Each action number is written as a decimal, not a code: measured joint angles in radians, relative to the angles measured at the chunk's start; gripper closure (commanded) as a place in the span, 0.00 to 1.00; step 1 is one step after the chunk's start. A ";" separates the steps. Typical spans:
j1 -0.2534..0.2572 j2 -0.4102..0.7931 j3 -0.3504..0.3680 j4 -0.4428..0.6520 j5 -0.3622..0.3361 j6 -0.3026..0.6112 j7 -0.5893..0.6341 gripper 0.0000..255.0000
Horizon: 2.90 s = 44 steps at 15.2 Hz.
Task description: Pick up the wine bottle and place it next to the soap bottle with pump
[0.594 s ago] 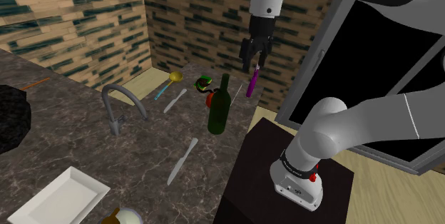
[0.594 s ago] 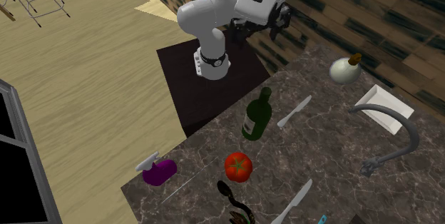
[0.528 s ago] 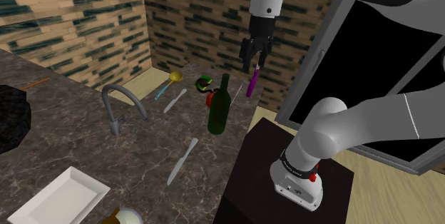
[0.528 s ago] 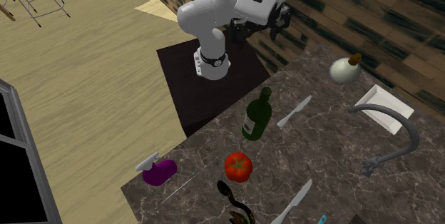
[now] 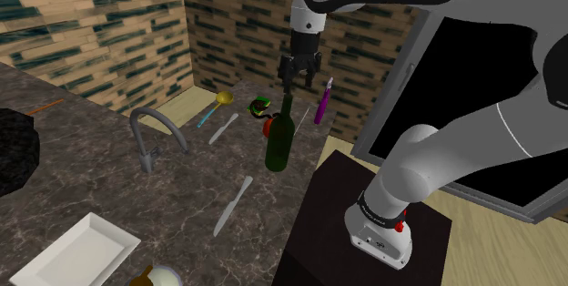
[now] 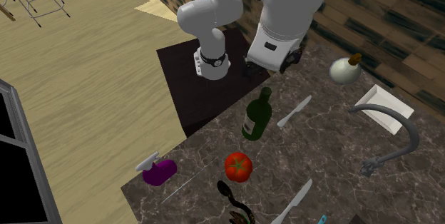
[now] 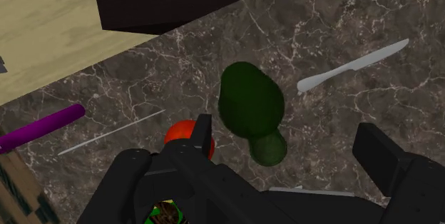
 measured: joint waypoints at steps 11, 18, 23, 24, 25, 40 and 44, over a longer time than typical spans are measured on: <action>-0.008 0.134 0.006 -0.045 -0.008 0.193 0.009 0.00; -0.008 0.132 0.006 -0.057 -0.007 0.204 0.009 1.00; -0.008 0.132 0.006 -0.057 -0.007 0.204 0.009 1.00; -0.008 0.132 0.006 -0.057 -0.007 0.204 0.009 1.00; -0.008 0.132 0.006 -0.057 -0.007 0.204 0.009 1.00; -0.008 0.108 0.005 0.069 -0.010 0.053 0.020 1.00; -0.008 0.107 0.004 0.125 -0.011 -0.003 0.022 1.00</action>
